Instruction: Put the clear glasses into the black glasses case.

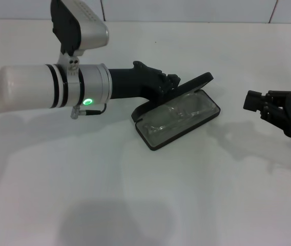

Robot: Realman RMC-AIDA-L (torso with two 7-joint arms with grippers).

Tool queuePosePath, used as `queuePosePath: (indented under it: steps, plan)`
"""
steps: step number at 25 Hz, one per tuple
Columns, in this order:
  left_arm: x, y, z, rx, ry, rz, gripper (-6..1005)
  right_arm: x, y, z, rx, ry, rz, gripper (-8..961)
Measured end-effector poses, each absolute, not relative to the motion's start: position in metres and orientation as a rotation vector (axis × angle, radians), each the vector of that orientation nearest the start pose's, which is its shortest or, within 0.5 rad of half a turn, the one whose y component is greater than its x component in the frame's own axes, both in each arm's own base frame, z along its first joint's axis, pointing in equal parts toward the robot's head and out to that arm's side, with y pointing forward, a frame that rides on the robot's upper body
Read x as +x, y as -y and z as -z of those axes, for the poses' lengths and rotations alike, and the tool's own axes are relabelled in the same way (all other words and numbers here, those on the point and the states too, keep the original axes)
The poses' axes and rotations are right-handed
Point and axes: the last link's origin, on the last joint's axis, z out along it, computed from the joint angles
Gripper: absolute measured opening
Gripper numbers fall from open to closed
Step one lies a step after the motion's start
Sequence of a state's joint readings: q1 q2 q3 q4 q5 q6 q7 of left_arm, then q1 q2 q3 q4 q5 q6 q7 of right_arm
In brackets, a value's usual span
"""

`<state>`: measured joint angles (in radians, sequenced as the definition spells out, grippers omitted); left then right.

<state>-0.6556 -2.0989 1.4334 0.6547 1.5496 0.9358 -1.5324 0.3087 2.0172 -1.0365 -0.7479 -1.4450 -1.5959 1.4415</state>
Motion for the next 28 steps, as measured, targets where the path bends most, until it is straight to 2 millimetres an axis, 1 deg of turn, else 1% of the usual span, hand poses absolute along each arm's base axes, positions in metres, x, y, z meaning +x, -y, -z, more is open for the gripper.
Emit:
queuePosePath:
  steps: [6, 10, 14, 16, 19, 22, 25, 26, 27, 28]
  plan:
    - [-0.179, -0.382, 0.091, -2.699, 0.559, 0.506, 51, 0.259, -0.298, -0.029, -2.581, -0.657, -1.069, 99]
    - [-0.18, -0.38, 0.093, -2.7, 0.568, 0.503, 51, 0.258, -0.299, -0.029, -2.581, -0.654, -1.068, 100]
    - [-0.182, -0.37, 0.104, -2.738, 0.585, 0.487, 51, 0.258, -0.299, -0.029, -2.582, -0.647, -1.067, 100]
    - [-0.185, -0.367, 0.107, -2.741, 0.607, 0.491, 51, 0.259, -0.3, -0.028, -2.581, -0.657, -1.071, 100]
    - [-0.194, -0.362, 0.112, -2.736, 0.665, 0.496, 51, 0.259, -0.301, -0.026, -2.58, -0.663, -1.074, 101]
    - [-0.197, -0.359, 0.115, -2.733, 0.692, 0.508, 50, 0.259, -0.301, -0.026, -2.579, -0.659, -1.074, 101]
    - [-0.191, -0.355, 0.11, -2.752, 0.659, 0.559, 54, 0.259, -0.301, -0.026, -2.579, -0.658, -1.074, 101]
    - [-0.184, -0.351, 0.106, -2.769, 0.626, 0.604, 56, 0.26, -0.301, -0.027, -2.579, -0.657, -1.075, 102]
    - [-0.173, -0.347, 0.096, -2.786, 0.555, 0.68, 58, 0.259, -0.301, -0.027, -2.579, -0.657, -1.076, 102]
    - [-0.167, -0.343, 0.089, -2.79, 0.505, 0.73, 60, 0.259, -0.3, -0.027, -2.58, -0.655, -1.077, 102]
